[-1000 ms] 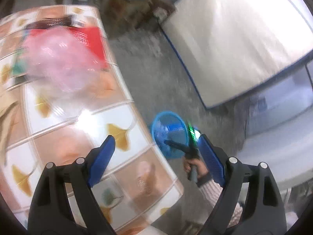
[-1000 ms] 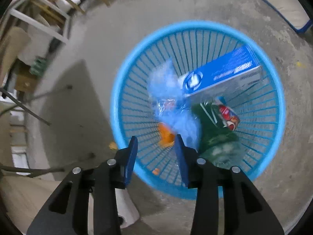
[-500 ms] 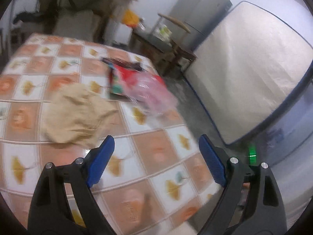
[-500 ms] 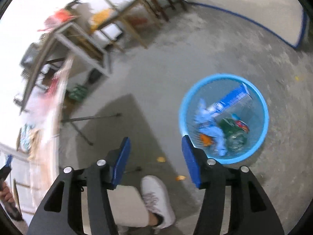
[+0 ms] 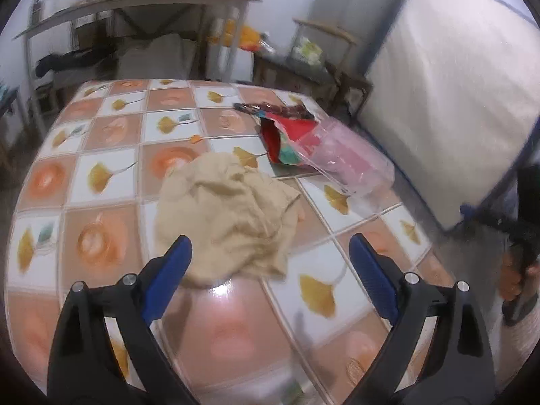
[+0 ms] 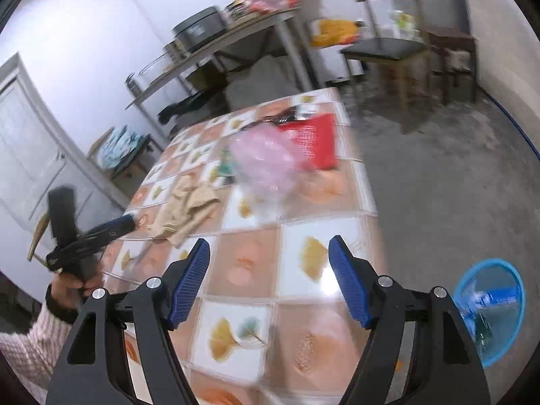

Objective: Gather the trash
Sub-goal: 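Move both tools back over the table toward the remaining trash, then grasp the beige cloth with the left tool while the right tool grasps the clear container, then carry the beige cloth and clear container over the blue wastebasket with both tools, then open both tools to drop the cloth and container into the wastebasket, then move both tools back over the table toward the red snack bag, then grasp the red snack bag with the left tool while the right tool grasps the clear plastic bag, then lift the red snack bag with the left tool while the right tool holds the clear bag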

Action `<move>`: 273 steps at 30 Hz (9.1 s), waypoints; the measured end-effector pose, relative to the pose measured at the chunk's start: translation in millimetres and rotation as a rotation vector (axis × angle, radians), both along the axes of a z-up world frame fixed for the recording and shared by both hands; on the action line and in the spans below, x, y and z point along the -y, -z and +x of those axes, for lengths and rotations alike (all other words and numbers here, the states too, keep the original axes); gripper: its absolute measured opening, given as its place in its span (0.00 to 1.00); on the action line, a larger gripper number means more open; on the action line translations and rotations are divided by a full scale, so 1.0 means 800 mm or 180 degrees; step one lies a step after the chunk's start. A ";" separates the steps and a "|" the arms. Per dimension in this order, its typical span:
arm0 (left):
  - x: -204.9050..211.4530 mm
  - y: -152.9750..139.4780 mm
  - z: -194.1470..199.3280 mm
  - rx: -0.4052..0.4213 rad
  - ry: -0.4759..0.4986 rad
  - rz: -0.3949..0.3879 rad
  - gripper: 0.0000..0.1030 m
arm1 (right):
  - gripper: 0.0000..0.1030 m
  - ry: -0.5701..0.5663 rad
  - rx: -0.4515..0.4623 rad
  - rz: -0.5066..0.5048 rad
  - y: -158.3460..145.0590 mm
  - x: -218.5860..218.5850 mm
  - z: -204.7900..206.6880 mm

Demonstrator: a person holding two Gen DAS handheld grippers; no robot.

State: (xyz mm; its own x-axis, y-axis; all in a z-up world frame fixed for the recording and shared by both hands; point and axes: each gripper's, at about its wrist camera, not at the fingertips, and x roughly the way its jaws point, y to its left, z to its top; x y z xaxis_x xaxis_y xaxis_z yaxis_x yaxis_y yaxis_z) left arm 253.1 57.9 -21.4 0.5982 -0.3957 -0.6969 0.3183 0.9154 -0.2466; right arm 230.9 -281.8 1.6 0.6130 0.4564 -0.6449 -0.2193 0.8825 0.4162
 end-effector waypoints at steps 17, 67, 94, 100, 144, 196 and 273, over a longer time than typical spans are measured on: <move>0.045 0.074 0.088 -0.0336 0.0095 0.0981 0.89 | 0.82 -0.0474 0.0075 -0.1178 0.010 -0.097 0.185; 0.065 -0.059 -0.031 0.0127 0.0284 0.0149 0.06 | 0.80 -0.0416 0.0370 -0.1299 -0.087 -0.011 0.048; 0.660 0.153 -0.002 -0.1933 0.1958 0.0699 0.07 | 0.80 0.2298 -0.0955 0.0222 0.184 0.410 -0.211; 0.725 0.235 0.022 -0.2210 0.1729 0.0787 0.17 | 0.80 0.2476 -0.1072 0.0444 0.233 0.438 -0.229; 0.254 -0.086 -0.013 -0.0478 0.0681 -0.0432 0.75 | 0.84 0.1303 -0.1864 -0.1558 0.422 0.331 0.046; 0.009 -0.038 -0.036 -0.0280 -0.0314 -0.0683 0.81 | 0.75 0.0454 0.0029 -0.0699 0.003 0.096 0.029; 0.007 -0.034 -0.225 -0.0430 0.0247 -0.0597 0.63 | 0.18 -0.0403 -0.0276 -0.0604 0.064 -0.109 -0.086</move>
